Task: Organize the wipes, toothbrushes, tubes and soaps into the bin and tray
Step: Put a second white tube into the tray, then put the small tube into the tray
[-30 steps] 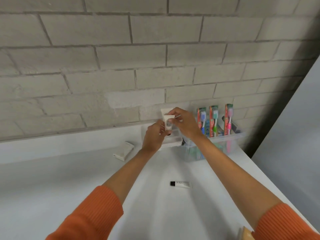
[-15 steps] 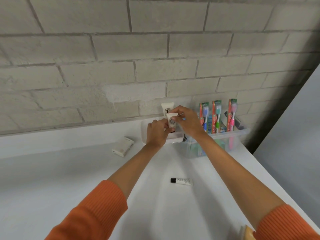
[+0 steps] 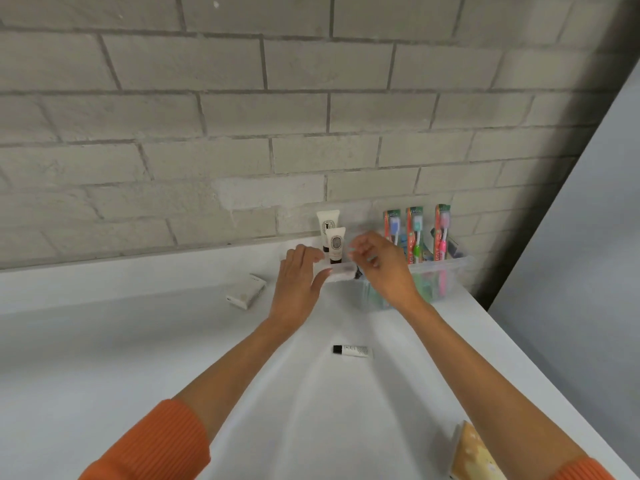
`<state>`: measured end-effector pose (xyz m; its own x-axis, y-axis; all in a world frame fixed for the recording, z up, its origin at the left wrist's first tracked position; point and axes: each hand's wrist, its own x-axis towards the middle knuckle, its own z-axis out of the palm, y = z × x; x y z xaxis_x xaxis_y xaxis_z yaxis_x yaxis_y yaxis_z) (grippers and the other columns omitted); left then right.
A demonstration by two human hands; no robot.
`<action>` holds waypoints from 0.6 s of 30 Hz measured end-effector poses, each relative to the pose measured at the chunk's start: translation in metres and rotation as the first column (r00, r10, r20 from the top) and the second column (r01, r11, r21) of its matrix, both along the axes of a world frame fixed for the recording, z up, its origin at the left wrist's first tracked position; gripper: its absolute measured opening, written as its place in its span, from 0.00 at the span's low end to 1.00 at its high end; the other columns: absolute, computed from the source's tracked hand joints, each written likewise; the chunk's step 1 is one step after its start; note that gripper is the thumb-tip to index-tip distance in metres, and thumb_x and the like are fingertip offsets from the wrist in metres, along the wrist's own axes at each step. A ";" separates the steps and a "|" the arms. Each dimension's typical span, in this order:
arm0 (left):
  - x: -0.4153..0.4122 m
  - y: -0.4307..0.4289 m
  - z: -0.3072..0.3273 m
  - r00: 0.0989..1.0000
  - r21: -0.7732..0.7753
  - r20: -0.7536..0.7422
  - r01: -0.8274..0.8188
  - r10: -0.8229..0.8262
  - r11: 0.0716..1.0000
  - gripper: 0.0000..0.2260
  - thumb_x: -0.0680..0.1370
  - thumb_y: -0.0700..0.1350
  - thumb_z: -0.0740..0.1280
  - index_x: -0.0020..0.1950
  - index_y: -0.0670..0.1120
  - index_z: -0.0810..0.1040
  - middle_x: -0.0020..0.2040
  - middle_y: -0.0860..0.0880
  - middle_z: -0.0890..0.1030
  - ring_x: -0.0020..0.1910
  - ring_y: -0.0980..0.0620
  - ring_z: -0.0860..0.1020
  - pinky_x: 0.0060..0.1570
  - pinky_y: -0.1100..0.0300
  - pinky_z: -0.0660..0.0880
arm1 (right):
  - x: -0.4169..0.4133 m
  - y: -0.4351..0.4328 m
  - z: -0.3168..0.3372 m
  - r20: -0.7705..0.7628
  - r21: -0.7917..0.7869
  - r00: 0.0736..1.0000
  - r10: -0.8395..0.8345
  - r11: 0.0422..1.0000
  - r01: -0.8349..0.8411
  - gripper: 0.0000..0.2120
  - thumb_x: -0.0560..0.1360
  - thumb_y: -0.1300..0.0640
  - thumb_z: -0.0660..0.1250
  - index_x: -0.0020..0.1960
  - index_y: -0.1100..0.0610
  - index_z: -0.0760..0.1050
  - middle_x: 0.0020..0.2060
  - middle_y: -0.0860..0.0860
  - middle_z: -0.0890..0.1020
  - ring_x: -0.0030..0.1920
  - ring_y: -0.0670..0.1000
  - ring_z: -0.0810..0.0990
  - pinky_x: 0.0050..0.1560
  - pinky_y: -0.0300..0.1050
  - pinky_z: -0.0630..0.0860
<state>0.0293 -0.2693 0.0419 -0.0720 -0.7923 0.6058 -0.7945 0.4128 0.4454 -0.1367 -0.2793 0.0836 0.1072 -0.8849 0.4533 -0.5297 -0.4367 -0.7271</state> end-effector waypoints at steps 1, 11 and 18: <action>0.000 0.007 -0.002 0.999 0.007 0.037 0.033 -0.033 0.999 0.10 0.77 0.46 0.66 0.54 0.43 0.75 0.50 0.46 0.76 0.50 0.48 0.74 0.50 0.63 0.63 | -0.003 0.008 -0.005 -0.022 0.020 0.999 0.025 1.000 -0.024 0.03 0.74 0.65 0.67 0.47 0.62 0.78 0.36 0.43 0.77 0.37 0.38 0.75 0.37 0.23 0.70; -0.005 0.046 -0.038 0.873 0.136 0.406 0.235 -0.270 0.962 0.10 0.77 0.48 0.65 0.52 0.43 0.77 0.50 0.47 0.80 0.48 0.46 0.78 0.48 0.56 0.73 | -0.042 0.055 -0.090 -0.220 0.276 0.967 0.129 0.959 -0.065 0.06 0.70 0.61 0.72 0.47 0.59 0.79 0.42 0.50 0.78 0.42 0.47 0.77 0.41 0.26 0.70; -0.021 0.051 -0.057 0.766 0.458 0.536 0.090 -0.356 0.884 0.15 0.77 0.47 0.64 0.61 0.43 0.70 0.60 0.45 0.73 0.57 0.45 0.73 0.54 0.56 0.67 | -0.042 0.066 -0.112 -0.322 0.375 0.934 0.154 0.927 -0.024 0.18 0.70 0.57 0.72 0.59 0.56 0.75 0.55 0.51 0.77 0.57 0.50 0.71 0.55 0.39 0.66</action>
<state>0.0079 -0.2180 -0.0149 -0.5124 -0.8583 0.0277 -0.8548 0.5129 0.0793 -0.1792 -0.2135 -0.0285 0.2828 -0.9588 0.0282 -0.7433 -0.2376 -0.6253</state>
